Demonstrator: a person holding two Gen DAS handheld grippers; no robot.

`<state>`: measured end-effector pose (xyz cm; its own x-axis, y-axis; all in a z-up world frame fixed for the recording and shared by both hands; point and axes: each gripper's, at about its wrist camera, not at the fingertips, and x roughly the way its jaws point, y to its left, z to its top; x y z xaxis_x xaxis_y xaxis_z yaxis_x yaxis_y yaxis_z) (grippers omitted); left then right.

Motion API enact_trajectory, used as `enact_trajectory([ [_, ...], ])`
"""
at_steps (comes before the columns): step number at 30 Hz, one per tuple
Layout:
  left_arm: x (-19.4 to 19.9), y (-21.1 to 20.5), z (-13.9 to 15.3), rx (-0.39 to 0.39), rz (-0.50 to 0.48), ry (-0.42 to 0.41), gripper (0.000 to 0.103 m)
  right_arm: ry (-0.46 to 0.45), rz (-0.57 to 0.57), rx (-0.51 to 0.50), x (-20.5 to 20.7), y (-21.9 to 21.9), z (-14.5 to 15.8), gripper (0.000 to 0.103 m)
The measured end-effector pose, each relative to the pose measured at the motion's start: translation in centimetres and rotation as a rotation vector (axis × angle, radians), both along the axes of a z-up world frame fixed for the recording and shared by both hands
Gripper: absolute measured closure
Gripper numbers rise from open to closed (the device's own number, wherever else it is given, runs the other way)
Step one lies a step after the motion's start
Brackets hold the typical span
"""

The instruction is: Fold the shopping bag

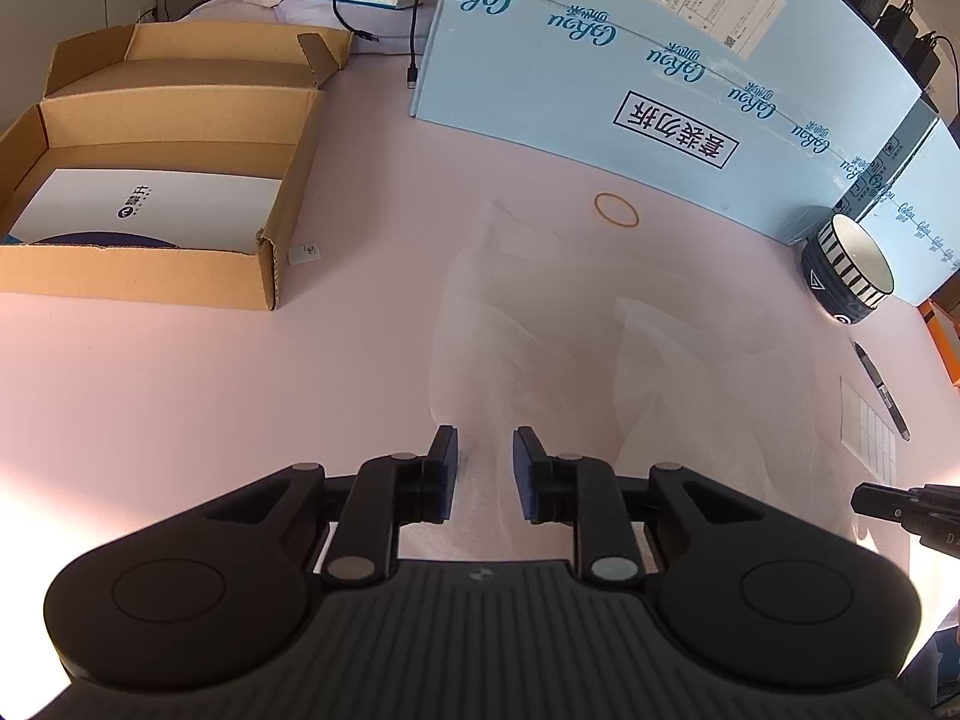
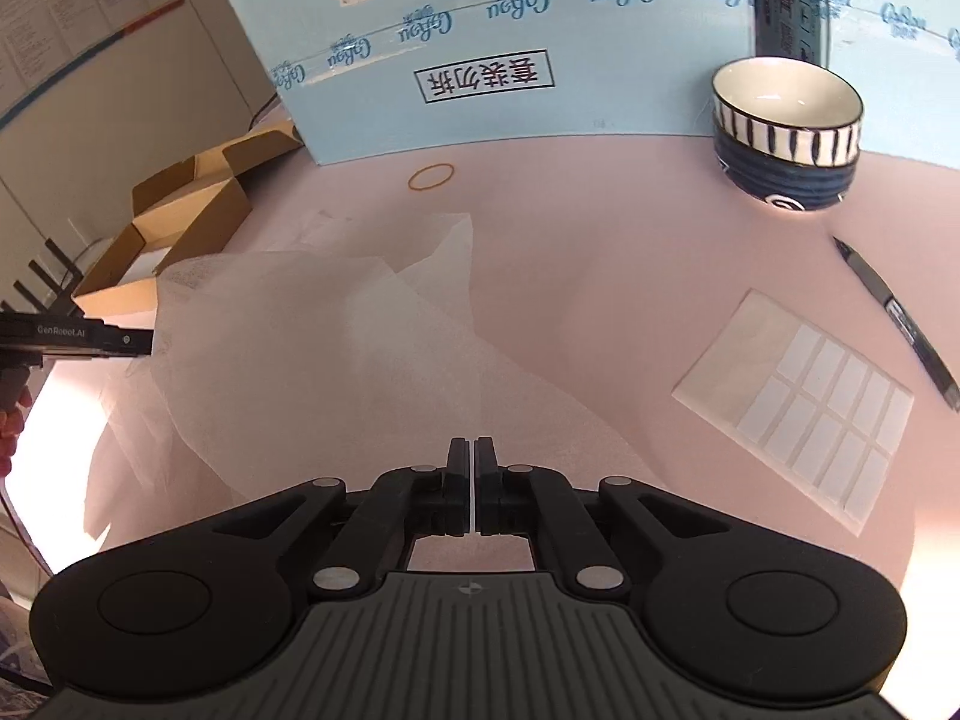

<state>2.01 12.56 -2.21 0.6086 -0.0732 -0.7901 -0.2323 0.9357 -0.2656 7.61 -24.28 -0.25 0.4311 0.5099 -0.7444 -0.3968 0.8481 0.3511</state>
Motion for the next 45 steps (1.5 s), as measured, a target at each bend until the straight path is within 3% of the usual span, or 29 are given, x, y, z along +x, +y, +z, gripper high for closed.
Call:
enact_trajectory([
  [1, -0.1, 0.1, -0.1, 0.0, 0.001, 0.002, 0.077, 0.009, -0.068, 0.022, -0.5, -1.1, 0.1, 0.058],
  [4, -0.2, 0.6, -0.4, -0.007, 0.004, 0.01, 0.072, 0.045, -0.217, 0.075, -1.6, -4.1, -0.2, 0.058],
  [10, 0.9, 0.4, 0.0, 0.003, -0.014, -0.006, 0.065, 0.14, -0.306, 0.174, -2.3, -5.2, -1.9, 0.059],
  [12, 1.4, -0.1, 0.5, 0.021, -0.029, -0.016, 0.058, 0.193, -0.287, 0.194, -2.2, -4.1, -2.7, 0.066],
  [14, 1.8, -0.3, 0.7, 0.041, -0.035, -0.02, 0.056, 0.207, -0.263, 0.128, -2.2, -2.5, -3.3, 0.102],
  [15, 1.8, -0.3, 0.7, 0.041, -0.036, -0.022, 0.056, 0.186, -0.268, 0.091, -2.3, -1.9, -3.4, 0.102],
  [18, 1.8, -0.2, 0.4, 0.022, -0.042, -0.019, 0.056, 0.187, -0.279, 0.122, -2.0, -1.7, -3.2, 0.102],
  [26, 1.6, -0.5, -1.2, 0.021, -0.062, 0.035, 0.057, -0.028, -0.355, 0.057, -1.4, -2.9, 0.3, 0.103],
  [38, 1.1, -3.1, -2.7, -0.002, -0.176, 0.085, 0.057, -0.366, -0.4, -0.058, 4.8, -5.7, 5.4, 0.103],
  [45, 0.5, -2.8, -2.8, 0.008, -0.154, 0.082, 0.056, -0.432, -0.412, -0.107, 7.9, -5.9, 5.1, 0.102],
])
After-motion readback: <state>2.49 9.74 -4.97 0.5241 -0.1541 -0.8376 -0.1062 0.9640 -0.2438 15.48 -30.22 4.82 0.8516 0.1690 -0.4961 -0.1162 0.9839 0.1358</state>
